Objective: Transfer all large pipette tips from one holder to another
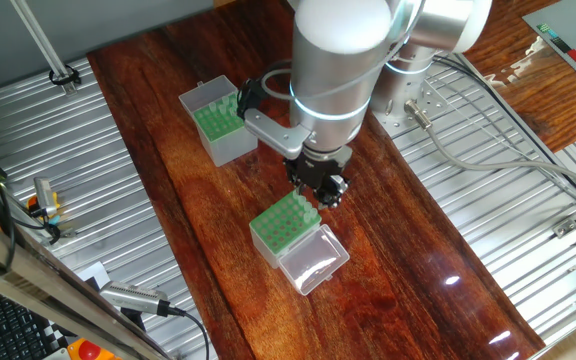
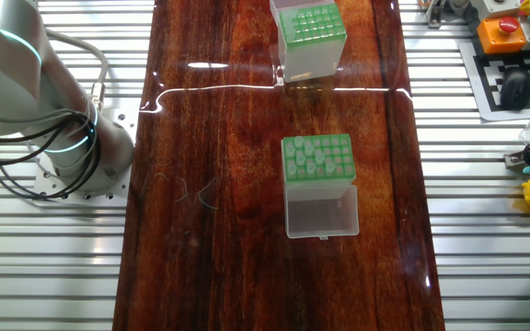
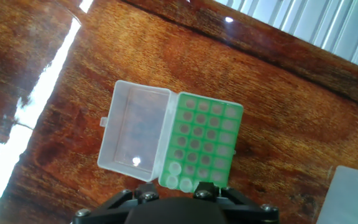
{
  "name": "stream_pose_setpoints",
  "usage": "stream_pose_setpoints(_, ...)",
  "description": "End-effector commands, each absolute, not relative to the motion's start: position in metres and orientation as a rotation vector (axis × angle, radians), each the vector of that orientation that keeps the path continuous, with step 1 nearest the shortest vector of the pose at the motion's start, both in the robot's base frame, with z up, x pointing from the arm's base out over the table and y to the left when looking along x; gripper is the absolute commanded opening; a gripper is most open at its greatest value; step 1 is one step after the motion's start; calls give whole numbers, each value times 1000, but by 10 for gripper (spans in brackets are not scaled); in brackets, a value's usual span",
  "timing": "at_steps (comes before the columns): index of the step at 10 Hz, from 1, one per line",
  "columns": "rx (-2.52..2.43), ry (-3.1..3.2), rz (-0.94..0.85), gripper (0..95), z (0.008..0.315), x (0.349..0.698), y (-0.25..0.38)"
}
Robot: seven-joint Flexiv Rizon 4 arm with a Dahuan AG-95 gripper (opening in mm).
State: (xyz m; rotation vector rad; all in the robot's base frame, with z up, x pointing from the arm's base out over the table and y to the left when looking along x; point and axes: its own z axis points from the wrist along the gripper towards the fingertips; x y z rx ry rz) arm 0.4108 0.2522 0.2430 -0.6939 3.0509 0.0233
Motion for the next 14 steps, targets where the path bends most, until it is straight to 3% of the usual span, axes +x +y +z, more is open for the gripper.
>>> stream_pose_setpoints(1,-748,3024,91,190,243,411,252)
stream_pose_setpoints(8,-623,3058,71,190,243,411,252)
stream_pose_setpoints(12,-597,3074,108,190,244,417,166)
stream_pose_setpoints(14,-641,3066,117,190,246,417,152)
